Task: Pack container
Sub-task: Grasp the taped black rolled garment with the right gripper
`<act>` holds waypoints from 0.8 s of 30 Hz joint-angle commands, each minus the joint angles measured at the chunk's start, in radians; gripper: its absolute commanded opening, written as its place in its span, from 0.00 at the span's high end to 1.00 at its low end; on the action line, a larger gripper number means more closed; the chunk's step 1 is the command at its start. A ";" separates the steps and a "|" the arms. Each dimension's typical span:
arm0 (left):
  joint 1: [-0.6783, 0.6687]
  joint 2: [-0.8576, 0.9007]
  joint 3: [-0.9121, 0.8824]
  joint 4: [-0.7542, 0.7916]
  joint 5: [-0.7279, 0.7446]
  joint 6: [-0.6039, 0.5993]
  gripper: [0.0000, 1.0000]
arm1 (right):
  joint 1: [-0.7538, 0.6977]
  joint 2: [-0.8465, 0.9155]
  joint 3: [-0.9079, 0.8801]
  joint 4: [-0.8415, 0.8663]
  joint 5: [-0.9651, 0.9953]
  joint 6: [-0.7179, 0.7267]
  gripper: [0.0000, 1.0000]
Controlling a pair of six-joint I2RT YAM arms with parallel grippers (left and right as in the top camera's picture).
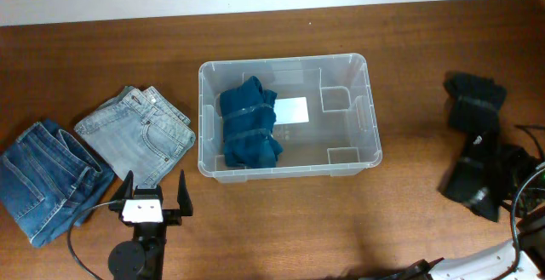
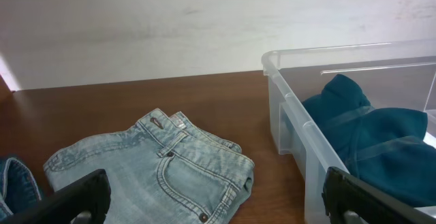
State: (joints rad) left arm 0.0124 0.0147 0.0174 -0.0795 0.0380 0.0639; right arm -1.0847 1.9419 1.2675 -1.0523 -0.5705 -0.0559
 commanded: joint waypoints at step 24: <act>0.003 -0.008 -0.008 0.001 0.000 0.009 0.01 | 0.091 -0.226 0.043 0.002 0.268 0.115 0.02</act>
State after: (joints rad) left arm 0.0124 0.0147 0.0174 -0.0795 0.0380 0.0639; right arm -1.0004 1.6749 1.3117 -1.0538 -0.3759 0.0471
